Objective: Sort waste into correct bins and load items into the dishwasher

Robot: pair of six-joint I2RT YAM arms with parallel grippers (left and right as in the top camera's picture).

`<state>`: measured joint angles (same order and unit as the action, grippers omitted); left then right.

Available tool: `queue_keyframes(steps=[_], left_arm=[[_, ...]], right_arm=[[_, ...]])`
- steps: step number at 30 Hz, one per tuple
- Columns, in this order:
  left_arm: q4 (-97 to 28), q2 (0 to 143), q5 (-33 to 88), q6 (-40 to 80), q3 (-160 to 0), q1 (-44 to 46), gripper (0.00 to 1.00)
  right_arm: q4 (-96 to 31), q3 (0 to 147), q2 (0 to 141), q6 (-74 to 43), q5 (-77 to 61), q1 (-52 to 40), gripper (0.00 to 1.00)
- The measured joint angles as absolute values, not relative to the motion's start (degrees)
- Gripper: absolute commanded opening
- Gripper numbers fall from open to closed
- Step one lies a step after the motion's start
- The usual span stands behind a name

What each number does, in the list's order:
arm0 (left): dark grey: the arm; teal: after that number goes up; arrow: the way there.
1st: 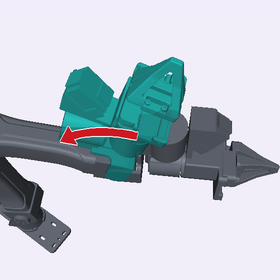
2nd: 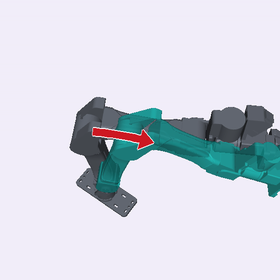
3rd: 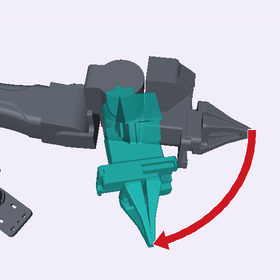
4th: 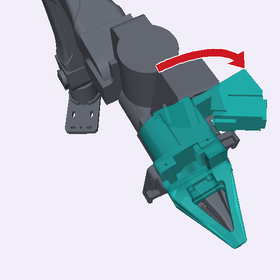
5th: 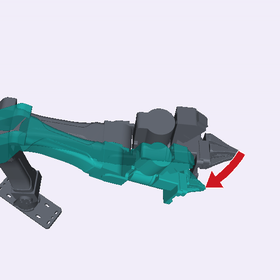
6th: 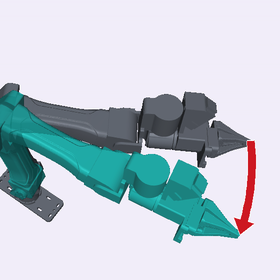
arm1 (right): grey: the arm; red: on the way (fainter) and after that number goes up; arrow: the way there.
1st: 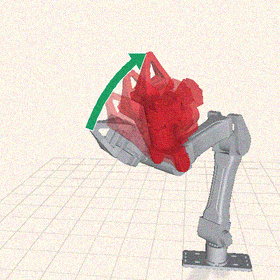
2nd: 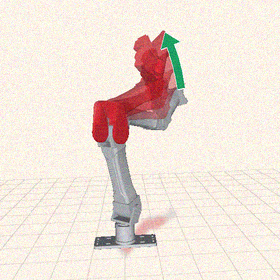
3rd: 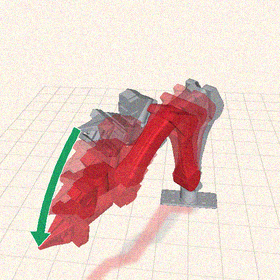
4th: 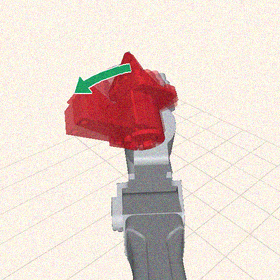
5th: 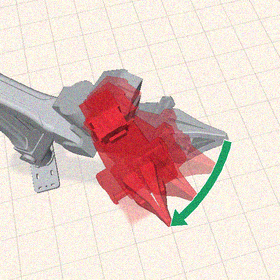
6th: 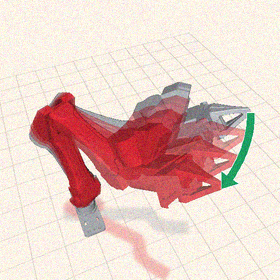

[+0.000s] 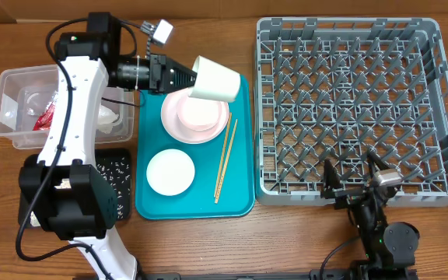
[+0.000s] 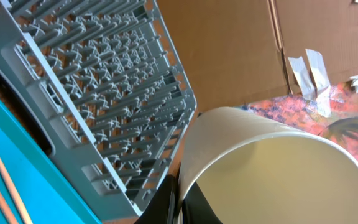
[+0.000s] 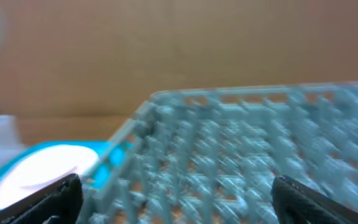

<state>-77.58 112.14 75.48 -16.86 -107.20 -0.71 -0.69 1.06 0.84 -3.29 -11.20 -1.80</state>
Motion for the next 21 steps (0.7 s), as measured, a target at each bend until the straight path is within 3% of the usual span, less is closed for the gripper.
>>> queue_keyframes(steps=[12, 21], left_arm=[[-77.97, 112.2, 75.9, -19.75, -105.45, -0.73, 0.04], [-77.93, 112.27, 75.96, -22.2, -104.05, -0.34, 0.04]], right_arm=[[0.91, 1.83, 0.89, -19.77, -32.47, -1.8, 1.0], [-9.15, 24.29, 10.66, -23.11, -36.58, -1.8, 1.0]])
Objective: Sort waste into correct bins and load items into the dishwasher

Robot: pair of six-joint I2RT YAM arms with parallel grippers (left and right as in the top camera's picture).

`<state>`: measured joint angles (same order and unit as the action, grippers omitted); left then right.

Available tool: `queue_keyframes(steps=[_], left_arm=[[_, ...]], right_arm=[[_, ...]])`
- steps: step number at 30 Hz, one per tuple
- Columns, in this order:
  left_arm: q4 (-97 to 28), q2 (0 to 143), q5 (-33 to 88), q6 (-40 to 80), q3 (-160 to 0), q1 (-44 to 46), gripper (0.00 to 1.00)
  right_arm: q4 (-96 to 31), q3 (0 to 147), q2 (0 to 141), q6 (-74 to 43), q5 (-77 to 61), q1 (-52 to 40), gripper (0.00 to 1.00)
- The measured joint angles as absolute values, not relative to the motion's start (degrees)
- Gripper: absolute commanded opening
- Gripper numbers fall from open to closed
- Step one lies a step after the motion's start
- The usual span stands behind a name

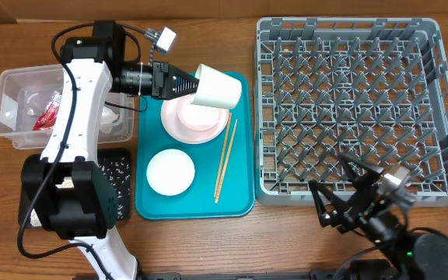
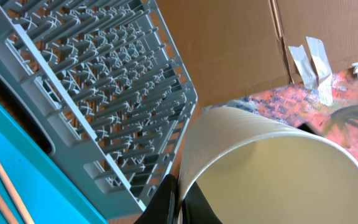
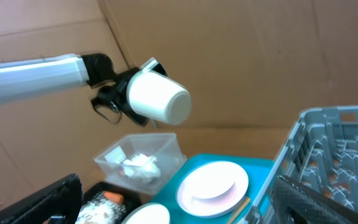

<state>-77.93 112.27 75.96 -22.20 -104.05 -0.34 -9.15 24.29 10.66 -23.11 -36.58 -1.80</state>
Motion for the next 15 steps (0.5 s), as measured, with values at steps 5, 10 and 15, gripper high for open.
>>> queue_keyframes(steps=[5, 10, 15], left_arm=[[-77.84, 112.27, 76.29, -22.72, -104.03, -0.14, 0.04], [-78.87, 112.31, 76.36, -22.74, -103.92, 0.86, 0.04], [-79.46, 112.31, 77.08, -22.74, -103.83, 2.81, 0.04]], right_arm=[[-19.84, 38.7, 24.43, -21.47, -39.79, -1.8, 1.0], [-32.8, 52.75, 41.67, -19.94, -41.98, -1.8, 1.0], [-32.08, 59.53, 55.13, -19.79, -43.92, -1.8, 1.0]])
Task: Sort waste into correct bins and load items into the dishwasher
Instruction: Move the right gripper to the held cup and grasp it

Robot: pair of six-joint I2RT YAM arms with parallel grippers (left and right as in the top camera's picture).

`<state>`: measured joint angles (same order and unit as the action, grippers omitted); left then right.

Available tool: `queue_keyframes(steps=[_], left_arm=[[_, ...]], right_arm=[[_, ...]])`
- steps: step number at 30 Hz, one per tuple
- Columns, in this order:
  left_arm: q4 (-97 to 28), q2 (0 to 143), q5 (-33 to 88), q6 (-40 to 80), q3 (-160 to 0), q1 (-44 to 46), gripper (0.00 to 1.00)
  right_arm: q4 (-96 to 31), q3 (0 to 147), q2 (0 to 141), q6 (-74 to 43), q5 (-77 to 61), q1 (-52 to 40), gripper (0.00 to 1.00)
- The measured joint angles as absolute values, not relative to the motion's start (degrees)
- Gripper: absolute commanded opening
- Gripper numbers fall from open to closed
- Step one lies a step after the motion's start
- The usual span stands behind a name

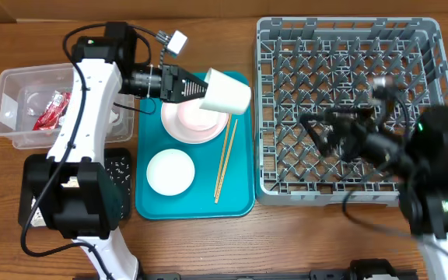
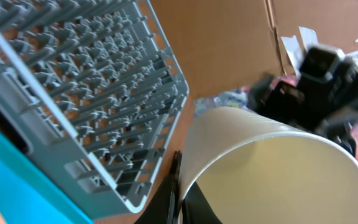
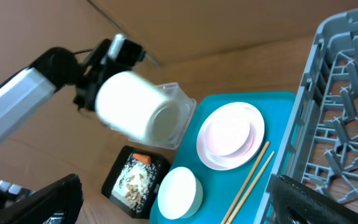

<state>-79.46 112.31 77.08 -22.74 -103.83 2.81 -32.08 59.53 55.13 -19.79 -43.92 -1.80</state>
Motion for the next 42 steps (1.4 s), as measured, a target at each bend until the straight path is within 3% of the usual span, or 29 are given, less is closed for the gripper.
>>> queue_keyframes(steps=[5, 11, 21, 32, 42], left_arm=[[-79.5, 112.31, 79.64, -22.81, -103.83, 4.14, 0.04], [-79.26, 112.31, 82.59, -22.98, -103.83, 5.72, 0.04], [-78.78, 112.31, 84.12, -23.11, -103.83, 7.9, 0.04], [-78.17, 112.31, 86.24, -23.11, -103.83, 8.08, 0.04], [-77.97, 112.31, 86.67, -23.14, -103.83, 9.78, 0.04]], right_arm=[[-31.46, 59.68, 62.13, -19.57, -45.47, -1.8, 1.0], [-26.22, 59.68, 71.66, -14.79, -57.01, -1.8, 0.84], [-18.17, 59.68, 77.97, -5.89, -76.4, -3.99, 0.82], [-9.87, 59.7, 77.97, -3.38, -78.98, -9.54, 0.82], [-7.7, 59.7, 77.97, -3.18, -71.2, -13.23, 0.86]])
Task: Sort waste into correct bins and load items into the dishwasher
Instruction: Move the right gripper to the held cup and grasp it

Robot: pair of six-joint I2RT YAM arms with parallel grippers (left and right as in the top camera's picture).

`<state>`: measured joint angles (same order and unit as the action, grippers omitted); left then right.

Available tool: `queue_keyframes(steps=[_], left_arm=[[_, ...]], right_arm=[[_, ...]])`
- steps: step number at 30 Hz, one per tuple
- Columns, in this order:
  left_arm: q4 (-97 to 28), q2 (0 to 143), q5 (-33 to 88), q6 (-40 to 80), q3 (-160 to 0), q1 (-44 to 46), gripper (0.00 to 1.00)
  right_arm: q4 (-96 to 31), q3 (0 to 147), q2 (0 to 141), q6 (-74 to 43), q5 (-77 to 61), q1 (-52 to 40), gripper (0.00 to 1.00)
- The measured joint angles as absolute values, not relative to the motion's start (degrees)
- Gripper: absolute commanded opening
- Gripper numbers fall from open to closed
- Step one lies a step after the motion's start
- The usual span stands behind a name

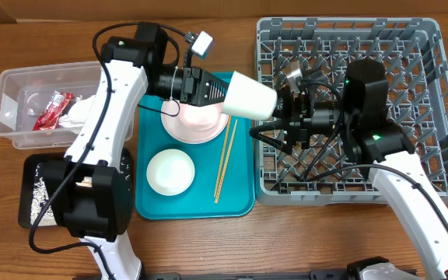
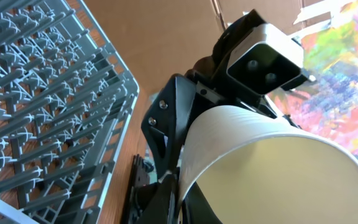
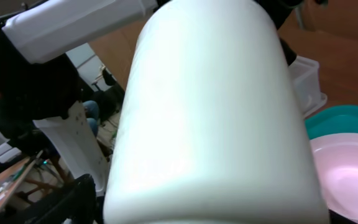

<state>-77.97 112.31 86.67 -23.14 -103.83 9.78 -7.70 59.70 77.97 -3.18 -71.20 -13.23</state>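
Note:
A white paper cup [image 1: 251, 96] lies on its side in the air between the teal tray [image 1: 239, 204] and the grey dish rack [image 1: 348, 29]. My left gripper [image 1: 218, 89] is shut on its rim, one finger inside and one outside, as the left wrist view shows at the cup [image 2: 272, 168] and gripper [image 2: 179, 202]. From the rack side my right gripper [image 1: 277, 109] stands open, with a finger on either side of the cup's base. The cup [image 3: 216, 112] fills the right wrist view; only one dark finger [image 3: 61, 202] shows.
On the tray lie a pink plate [image 1: 197, 124], a small white dish [image 1: 169, 171] and a pair of chopsticks [image 1: 224, 159]. A clear bin [image 1: 22, 82] with a red wrapper stands at the far left. A black food tray [image 1: 33, 194] sits in front of it.
The left gripper has carried the cup further right, to the tray's right edge. The right arm has come left across the rack, and its open fingers now flank the cup's base.
At first the left gripper held the cup over the pink plate while the right gripper sat low at the table's front. The right gripper then rose facing left, then hung over the rack. The cup moved rightward each time and now lies between the right gripper's fingers.

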Motion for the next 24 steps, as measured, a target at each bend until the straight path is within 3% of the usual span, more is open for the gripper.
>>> queue_keyframes(steps=[24], left_arm=[[-77.78, 112.31, 85.95, -23.14, -103.83, 9.82, 0.04]], right_arm=[[-0.45, 59.7, 78.02, -3.07, -67.53, -13.26, 0.81]])
